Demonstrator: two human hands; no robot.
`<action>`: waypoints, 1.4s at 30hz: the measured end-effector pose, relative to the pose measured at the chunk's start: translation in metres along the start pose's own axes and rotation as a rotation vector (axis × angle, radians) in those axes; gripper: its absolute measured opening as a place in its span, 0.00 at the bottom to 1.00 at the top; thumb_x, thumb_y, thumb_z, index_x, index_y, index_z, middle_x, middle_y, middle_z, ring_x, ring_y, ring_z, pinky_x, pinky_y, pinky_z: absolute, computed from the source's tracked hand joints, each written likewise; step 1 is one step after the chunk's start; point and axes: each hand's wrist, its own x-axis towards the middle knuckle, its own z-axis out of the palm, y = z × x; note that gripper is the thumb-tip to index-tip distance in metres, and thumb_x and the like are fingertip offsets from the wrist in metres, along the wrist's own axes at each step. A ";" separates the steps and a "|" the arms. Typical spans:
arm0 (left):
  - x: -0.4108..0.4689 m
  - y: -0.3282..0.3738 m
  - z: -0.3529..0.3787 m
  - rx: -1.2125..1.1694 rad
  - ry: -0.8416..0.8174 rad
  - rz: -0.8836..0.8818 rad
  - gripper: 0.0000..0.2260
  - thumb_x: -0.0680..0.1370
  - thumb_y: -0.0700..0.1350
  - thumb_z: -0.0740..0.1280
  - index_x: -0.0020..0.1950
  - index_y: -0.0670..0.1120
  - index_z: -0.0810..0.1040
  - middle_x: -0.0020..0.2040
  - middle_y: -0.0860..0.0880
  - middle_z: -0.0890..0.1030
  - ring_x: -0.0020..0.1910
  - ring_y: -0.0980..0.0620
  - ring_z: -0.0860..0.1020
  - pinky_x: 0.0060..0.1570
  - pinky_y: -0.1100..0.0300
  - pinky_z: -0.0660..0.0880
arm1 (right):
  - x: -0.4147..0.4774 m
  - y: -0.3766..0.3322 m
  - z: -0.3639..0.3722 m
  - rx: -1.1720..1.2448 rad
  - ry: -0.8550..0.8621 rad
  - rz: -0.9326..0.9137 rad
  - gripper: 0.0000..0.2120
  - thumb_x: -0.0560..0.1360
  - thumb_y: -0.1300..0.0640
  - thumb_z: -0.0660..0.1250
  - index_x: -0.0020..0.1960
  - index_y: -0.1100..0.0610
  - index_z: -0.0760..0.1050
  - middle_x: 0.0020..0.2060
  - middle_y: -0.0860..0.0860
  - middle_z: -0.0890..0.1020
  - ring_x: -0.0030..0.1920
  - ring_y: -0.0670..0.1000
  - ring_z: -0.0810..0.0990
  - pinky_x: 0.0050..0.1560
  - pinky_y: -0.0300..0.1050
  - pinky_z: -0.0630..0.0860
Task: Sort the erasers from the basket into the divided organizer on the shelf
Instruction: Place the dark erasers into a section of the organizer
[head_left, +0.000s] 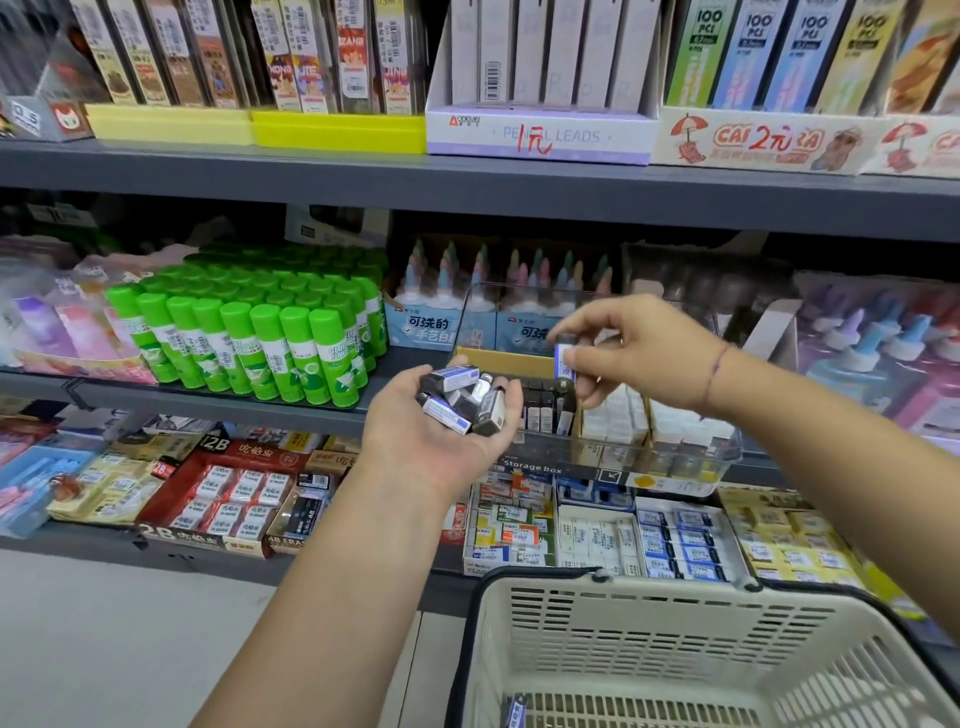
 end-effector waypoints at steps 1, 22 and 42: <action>0.000 0.002 0.000 -0.004 0.003 0.008 0.14 0.81 0.46 0.58 0.45 0.38 0.78 0.44 0.39 0.79 0.44 0.42 0.77 0.43 0.46 0.76 | 0.004 0.010 0.003 -0.062 0.011 0.023 0.07 0.76 0.66 0.66 0.54 0.61 0.77 0.32 0.56 0.80 0.28 0.48 0.81 0.34 0.40 0.81; -0.002 0.007 0.002 -0.031 0.001 0.059 0.13 0.81 0.45 0.58 0.48 0.38 0.77 0.46 0.39 0.79 0.46 0.42 0.76 0.45 0.46 0.76 | 0.043 0.031 0.043 -0.832 -0.190 -0.090 0.12 0.73 0.57 0.71 0.56 0.55 0.75 0.43 0.49 0.79 0.46 0.50 0.77 0.45 0.43 0.73; -0.002 -0.025 0.006 0.091 -0.031 -0.100 0.12 0.80 0.46 0.60 0.47 0.39 0.77 0.45 0.39 0.80 0.45 0.42 0.78 0.46 0.47 0.77 | 0.017 -0.011 0.009 -0.249 -0.101 -0.304 0.10 0.72 0.55 0.72 0.53 0.50 0.80 0.45 0.40 0.78 0.41 0.38 0.76 0.45 0.29 0.71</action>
